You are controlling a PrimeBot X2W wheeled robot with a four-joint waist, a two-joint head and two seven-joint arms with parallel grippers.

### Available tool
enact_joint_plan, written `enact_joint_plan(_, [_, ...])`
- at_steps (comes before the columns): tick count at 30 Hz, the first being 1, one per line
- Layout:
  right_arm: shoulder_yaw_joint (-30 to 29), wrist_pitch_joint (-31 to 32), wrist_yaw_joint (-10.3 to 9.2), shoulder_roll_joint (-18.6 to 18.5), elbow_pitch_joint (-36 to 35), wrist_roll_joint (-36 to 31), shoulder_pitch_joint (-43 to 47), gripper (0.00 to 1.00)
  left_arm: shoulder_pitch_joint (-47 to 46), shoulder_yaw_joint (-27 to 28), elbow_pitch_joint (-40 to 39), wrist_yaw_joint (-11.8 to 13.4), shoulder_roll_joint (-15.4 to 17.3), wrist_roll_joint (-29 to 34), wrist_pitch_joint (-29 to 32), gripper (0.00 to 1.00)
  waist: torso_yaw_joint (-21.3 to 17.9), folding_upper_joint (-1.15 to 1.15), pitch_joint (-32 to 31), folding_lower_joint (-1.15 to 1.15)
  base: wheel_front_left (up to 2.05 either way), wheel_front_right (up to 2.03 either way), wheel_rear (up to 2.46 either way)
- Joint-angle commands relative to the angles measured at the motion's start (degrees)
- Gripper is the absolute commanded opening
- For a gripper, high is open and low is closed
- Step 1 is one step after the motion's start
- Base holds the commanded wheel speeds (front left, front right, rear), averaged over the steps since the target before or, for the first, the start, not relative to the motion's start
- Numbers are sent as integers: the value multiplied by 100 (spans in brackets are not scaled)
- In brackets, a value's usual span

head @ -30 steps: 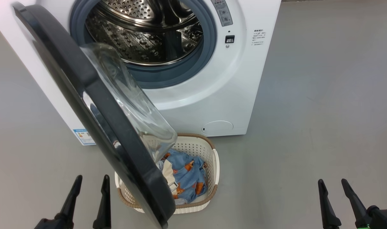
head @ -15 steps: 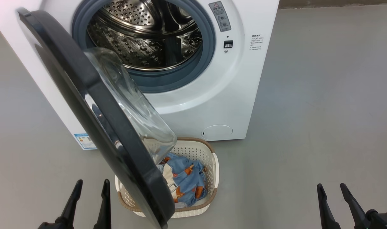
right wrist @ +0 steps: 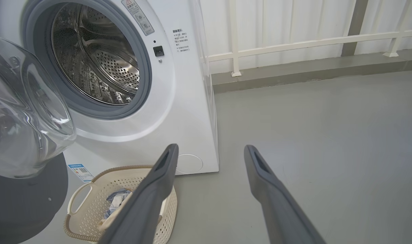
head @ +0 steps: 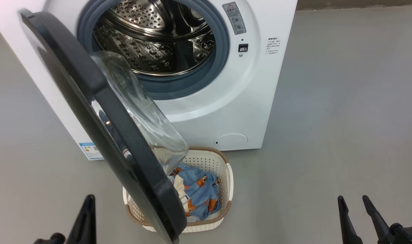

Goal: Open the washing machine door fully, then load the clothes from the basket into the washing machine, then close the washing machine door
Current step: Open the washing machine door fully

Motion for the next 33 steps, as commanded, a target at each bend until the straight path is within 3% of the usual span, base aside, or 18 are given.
enact_joint_plan(1, [134, -69, 54, -71, -134, -5, -13, 100, -104, 229, -105, -9, 32, 26, -36, 0, 5, 0, -3, 0, 0, 0, 0])
enact_joint_plan(9, [108, -69, 54, -49, -142, -13, 16, 100, -319, 803, -316, -9, 24, 92, -36, 0, 78, 0, -15, 0, 0, 0, 0])
enact_joint_plan(19, [75, -69, 54, -18, -123, -7, 16, 100, -1141, 1161, -1471, -9, 221, 209, -36, 0, 244, 0, -17, 0, 0, 0, 0])
enact_joint_plan(26, [39, -69, 54, 20, -103, 10, 85, 100, -1960, 611, -2198, -9, 728, 105, 4, 0, 428, 0, -92, 0, 0, 0, 0])
enact_joint_plan(30, [-10, -69, 54, 41, -90, 19, 127, 100, -2603, -152, -2685, -9, 972, -29, 456, 0, 569, 0, -145, 0, 0, 0, 0])
enact_joint_plan(33, [-26, -69, 54, 53, -98, 21, 138, 100, -3023, -857, -3023, -9, 976, -105, 947, 0, 657, 0, -163, 0, 0, 0, 0])
